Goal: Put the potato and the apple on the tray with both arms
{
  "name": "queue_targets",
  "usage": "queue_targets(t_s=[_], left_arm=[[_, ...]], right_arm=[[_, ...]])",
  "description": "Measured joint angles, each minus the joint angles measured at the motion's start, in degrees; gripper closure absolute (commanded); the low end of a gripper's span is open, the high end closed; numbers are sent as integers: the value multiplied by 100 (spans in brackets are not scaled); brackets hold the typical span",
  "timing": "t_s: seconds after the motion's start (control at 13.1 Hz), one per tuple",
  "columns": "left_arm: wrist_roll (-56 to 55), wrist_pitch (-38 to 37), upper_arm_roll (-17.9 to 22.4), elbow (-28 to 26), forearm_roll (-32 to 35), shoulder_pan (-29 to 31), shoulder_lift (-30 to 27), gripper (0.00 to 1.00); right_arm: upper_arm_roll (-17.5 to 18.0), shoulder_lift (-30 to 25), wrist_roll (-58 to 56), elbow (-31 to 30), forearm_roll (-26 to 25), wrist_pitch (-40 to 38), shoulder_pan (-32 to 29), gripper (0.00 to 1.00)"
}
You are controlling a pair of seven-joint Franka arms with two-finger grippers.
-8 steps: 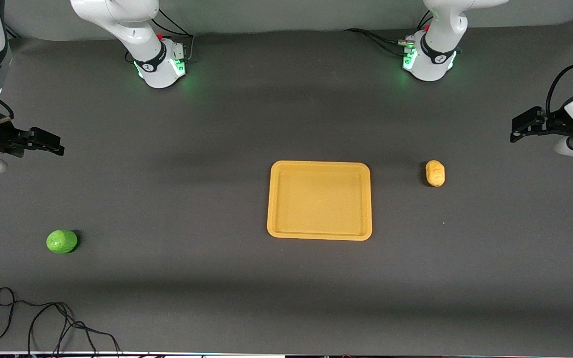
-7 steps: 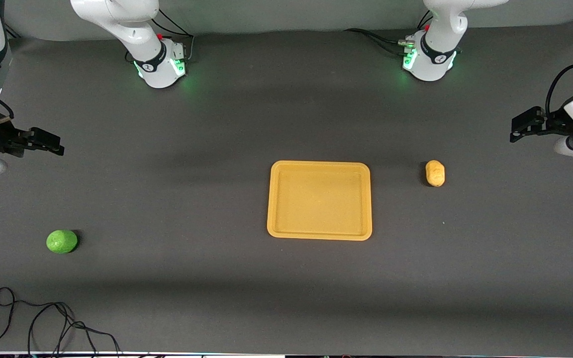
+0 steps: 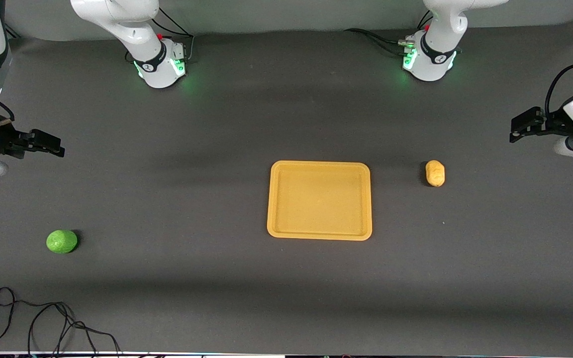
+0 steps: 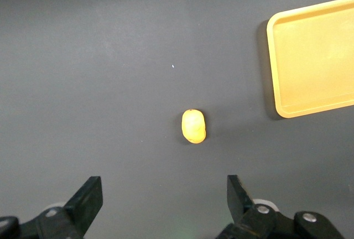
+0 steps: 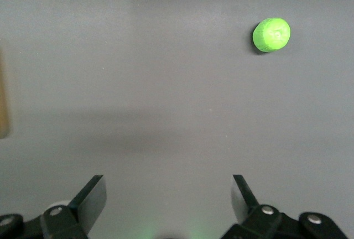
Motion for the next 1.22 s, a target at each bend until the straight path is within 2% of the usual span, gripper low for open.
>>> queue_targets(t_s=[0.15,0.38,0.53,0.76,0.99,1.22], left_arm=[[-1,352,1,-357,0,1,-31,0],[-5,1401,7,-1604,1,8,-125,1],[-88,1994,10,-2464,-14,10,-93,5],[-204,3439,24,-3529,-76,55,441,3],[-204,4060,-34,-3593,-162,48,1370,1],[-197,4027,-125,-3418,-328,-2,1536,2]], right_arm=[[3,66,0,49,0,5,9,0],[15,131,0,136,0,5,20,0],[18,161,0,117,0,133,21,0],[-97,328,-207,39,-2,611,-140,0],[-295,677,-1027,134,-7,1007,-740,0],[-340,1208,-1900,757,2,1056,-1461,0]])
